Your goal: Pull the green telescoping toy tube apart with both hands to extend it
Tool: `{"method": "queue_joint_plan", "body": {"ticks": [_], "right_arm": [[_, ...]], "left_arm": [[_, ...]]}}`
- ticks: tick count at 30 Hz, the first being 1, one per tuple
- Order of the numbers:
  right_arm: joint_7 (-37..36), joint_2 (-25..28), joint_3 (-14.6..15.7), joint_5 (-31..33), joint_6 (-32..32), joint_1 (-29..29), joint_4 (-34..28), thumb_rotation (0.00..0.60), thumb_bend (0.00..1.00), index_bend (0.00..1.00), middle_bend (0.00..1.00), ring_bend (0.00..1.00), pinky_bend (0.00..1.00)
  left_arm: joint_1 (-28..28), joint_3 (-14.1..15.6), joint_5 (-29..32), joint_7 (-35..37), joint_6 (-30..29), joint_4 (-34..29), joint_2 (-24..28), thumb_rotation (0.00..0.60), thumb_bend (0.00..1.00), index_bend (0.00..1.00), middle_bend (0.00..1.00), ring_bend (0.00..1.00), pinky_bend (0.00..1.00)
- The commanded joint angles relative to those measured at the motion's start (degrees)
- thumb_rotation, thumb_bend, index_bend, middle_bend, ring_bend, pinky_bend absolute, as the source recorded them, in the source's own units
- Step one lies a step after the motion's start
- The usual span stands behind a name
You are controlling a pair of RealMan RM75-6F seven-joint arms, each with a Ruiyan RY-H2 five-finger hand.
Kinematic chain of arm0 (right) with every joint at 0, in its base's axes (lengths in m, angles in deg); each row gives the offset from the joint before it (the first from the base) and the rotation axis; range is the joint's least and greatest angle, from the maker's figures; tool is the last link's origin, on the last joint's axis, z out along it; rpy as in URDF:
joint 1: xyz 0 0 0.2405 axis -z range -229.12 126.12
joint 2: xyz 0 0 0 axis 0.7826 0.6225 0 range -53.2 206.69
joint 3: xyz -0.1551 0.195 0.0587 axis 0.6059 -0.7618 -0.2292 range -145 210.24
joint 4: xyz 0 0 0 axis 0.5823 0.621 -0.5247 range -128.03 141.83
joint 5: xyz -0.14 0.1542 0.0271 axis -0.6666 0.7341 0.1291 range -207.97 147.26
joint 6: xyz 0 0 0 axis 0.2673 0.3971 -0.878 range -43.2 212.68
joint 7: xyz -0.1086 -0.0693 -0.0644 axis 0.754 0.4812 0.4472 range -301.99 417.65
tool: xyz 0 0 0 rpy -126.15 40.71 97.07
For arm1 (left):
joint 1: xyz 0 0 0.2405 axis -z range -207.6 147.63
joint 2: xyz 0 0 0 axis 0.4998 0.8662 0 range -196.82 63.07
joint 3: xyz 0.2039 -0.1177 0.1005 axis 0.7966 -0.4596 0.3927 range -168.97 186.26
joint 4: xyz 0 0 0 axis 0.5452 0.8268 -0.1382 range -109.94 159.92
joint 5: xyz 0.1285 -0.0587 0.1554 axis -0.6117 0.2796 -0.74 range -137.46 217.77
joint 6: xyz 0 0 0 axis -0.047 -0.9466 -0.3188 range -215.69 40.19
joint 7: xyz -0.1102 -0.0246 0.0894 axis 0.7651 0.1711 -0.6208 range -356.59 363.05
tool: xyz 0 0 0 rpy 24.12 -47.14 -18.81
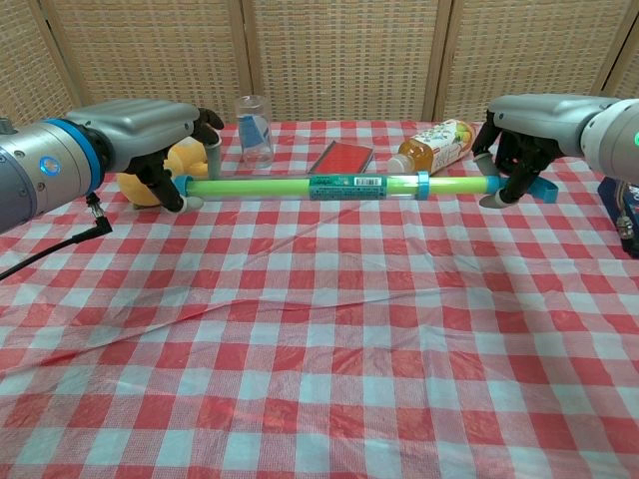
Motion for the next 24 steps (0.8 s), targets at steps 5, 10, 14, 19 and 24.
{"method": "queue_joint_plan", "body": {"ticks": [5, 10, 14, 19, 24], "right_arm": [[0.1, 0.08, 0.11, 0.04, 0.2, 0.0, -0.17, 0.6, 0.45, 0.82, 1.0, 0.94, 0.51], [0.15, 0.11, 0.22, 0.12, 0.31, 0.04, -0.17, 0.6, 0.45, 0.82, 1.0, 0.94, 0.51], [-0.01, 0.35, 0.09, 0.57, 0.34, 0.15, 0.13, 0.6, 0.45, 0.82, 1.0, 0.94, 0.51], [-0.12, 0.56, 0.05, 0.64, 0.44, 0.22, 0.27, 0.6, 0.45, 0.82, 1.0, 0.94, 0.51], [0.0, 0.48, 0.12, 0.97, 0.48, 0.23, 0.61, 0.6, 0.45, 0.82, 1.0, 0.94, 0.51]], "left_arm": [[0.07, -0.05, -0.07, 0.96, -0.35, 0.77, -0.7, 0.6, 0.36, 0.46, 0.0, 0.0, 0.0], [-0.04, 0.11, -0.83, 1.13, -1.2, 0.92, -1.09, 0.6, 0.41, 0.56, 0.0, 0.0, 0.0], [-0.56, 0.52, -1.87, 1.4, -2.08, -0.08, -0.49, 0.6, 0.41, 0.57, 0.0, 0.0, 0.0], [-1.45, 1.26, -2.86, 1.9, -2.74, -1.39, 0.64, 0.6, 0.41, 0.57, 0.0, 0.0, 0.0], [-2.59, 2.24, -3.79, 2.72, -3.07, -2.3, 1.85, 0.6, 0.41, 0.58, 0.0, 0.0, 0.0]]}}
